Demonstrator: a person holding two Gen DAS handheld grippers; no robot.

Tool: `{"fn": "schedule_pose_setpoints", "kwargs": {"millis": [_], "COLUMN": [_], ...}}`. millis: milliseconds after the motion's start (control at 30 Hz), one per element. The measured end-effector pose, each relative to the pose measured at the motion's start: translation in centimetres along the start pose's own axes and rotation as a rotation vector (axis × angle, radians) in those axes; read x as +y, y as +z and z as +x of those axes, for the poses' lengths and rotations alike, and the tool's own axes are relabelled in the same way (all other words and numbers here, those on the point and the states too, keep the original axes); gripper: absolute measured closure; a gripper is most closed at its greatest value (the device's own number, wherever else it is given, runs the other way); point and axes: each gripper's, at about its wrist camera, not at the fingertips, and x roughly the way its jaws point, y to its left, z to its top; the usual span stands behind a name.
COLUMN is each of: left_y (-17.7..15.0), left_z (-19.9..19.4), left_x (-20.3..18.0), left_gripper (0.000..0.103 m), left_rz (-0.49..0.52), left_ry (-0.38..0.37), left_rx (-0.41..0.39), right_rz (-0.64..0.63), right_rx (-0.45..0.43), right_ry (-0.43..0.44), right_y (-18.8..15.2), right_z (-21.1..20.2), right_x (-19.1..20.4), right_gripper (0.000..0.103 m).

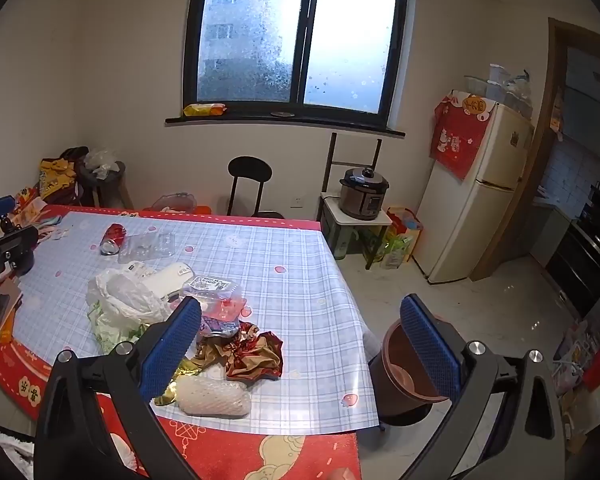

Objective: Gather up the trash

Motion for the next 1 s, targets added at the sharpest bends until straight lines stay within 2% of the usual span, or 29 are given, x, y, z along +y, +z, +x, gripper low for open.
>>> {"fn": "schedule_pose_setpoints", "kwargs": {"millis": [1000], "left_y": [0.09], "left_z": [-0.03], "left_x": [-0.12], "left_gripper": [0.006], "left_rz": [0.001], "left_ry": [0.005], "left_rx": [-0.006], "right_rz": [0.005], "right_rx": [-0.004], "right_ry": [0.008], "right_y": [-0.12], "right_z": [0.18], "right_x": [-0.67], "right_gripper": [0.005]}}
